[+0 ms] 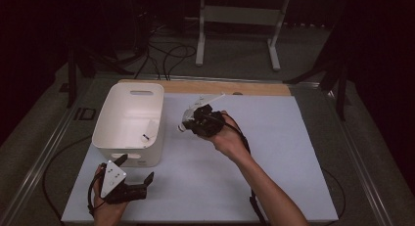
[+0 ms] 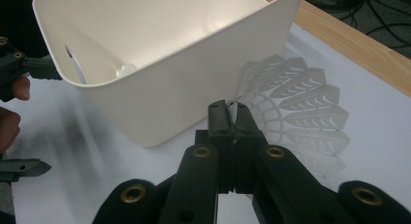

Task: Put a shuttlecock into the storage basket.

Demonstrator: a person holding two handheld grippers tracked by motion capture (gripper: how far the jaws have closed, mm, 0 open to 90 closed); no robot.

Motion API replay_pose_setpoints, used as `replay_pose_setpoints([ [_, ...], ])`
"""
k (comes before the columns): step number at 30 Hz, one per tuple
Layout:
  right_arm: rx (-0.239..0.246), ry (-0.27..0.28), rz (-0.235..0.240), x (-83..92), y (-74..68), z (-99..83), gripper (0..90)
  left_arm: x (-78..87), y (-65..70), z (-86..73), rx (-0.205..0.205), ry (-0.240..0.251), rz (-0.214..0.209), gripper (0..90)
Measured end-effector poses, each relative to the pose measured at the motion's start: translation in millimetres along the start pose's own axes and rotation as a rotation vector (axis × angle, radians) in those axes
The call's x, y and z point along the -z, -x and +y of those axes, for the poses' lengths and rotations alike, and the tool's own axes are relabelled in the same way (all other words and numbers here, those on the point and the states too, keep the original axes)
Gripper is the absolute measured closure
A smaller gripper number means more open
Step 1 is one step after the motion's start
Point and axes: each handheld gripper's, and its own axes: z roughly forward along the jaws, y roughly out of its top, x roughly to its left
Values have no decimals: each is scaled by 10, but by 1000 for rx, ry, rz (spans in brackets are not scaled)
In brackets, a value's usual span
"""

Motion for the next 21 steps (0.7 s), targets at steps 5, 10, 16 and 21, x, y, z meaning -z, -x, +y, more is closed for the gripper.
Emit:
replay_pose_setpoints([
  [5,2,8,0,-13,-5,47,898,0,1,0,2,2,0,2],
  [10,3,10,2,-25,-12,84,898,0,1,-1,1,0,0,1],
  [16,6,15,2,-43,-14,120,898,1,-1,-1,2,0,-1,1],
  [21,7,14,2,-51,-12,147,898,-1,0,-1,1,0,-1,2],
])
